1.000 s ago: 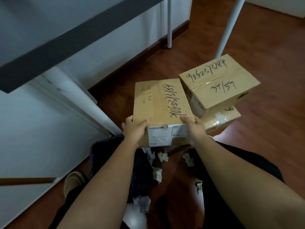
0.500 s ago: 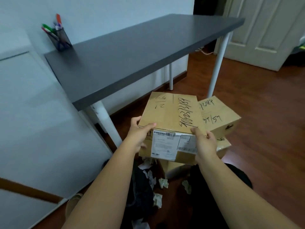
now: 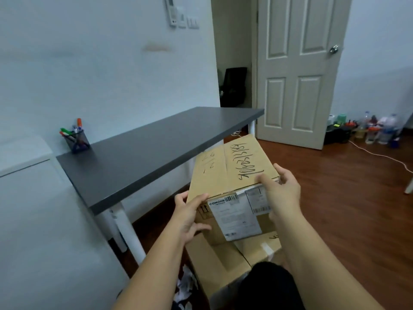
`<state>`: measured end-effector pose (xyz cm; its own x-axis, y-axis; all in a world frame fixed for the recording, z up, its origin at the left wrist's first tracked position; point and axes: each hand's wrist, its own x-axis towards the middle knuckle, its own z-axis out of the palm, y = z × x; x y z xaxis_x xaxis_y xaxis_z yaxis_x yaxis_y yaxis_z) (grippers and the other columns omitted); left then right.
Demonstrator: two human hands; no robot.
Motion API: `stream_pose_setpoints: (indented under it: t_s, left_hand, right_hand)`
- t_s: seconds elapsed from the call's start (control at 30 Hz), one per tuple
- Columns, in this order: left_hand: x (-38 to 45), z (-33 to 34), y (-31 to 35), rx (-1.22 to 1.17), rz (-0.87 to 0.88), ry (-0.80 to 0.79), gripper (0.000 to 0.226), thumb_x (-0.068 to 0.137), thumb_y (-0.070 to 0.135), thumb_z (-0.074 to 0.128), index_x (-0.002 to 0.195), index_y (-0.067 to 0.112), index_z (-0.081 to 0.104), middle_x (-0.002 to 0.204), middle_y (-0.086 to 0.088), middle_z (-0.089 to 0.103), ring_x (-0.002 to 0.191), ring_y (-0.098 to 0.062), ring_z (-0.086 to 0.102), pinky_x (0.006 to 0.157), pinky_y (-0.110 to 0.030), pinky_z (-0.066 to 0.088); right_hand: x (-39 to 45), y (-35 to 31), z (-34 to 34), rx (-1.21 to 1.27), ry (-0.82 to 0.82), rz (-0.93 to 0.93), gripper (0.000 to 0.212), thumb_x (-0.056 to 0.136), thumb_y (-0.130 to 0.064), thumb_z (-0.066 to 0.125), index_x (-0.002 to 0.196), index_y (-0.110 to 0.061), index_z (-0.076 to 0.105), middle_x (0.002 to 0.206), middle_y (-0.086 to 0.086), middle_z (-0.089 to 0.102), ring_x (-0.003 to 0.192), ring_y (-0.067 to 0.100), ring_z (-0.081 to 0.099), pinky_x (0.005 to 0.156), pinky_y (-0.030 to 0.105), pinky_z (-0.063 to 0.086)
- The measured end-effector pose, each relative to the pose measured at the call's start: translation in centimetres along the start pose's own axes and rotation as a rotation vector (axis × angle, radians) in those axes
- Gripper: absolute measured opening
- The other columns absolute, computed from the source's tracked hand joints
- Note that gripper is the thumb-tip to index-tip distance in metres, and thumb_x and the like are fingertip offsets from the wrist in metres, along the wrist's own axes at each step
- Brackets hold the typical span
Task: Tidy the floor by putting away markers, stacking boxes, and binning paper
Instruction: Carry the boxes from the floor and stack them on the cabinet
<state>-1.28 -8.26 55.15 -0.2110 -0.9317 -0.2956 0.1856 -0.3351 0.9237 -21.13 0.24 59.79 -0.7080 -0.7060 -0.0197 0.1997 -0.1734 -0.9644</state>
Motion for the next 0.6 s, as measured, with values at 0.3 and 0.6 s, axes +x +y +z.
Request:
stream_pose_setpoints:
  t_s: [0.3,0.6]
  left_hand:
    - [-4.6,2.5,7.8,-0.176,0.298,-0.08,0.079,0.061,0.027,0.082,0.127,0.03,0.038,0.137,-0.007,0.048,0.123,-0.033,0.05,0.084,-0.07,0.048]
    - [-9.7,-6.0,16.9,-0.22,0.603,0.087,0.065,0.063,0.022,0.08,0.115,0.034,0.044,0.127,-0.005,0.058,0.108,-0.026,0.064,0.071,-0.06,0.056]
  right_hand:
    - [-1.8,-7.9,2.1,0.034,-0.06,-0.32,0.047,0.063,-0.041,0.074,0.1,-0.064,0.056,0.116,-0.015,0.065,0.106,0.012,0.064,0.086,0.046,0.056]
    - [-6.5,-11.3,13.2,0.202,-0.301,-0.428,0.064,0.076,-0.036,0.069,0.135,-0.042,0.047,0.116,-0.018,0.062,0.101,0.003,0.065,0.083,0.035,0.059]
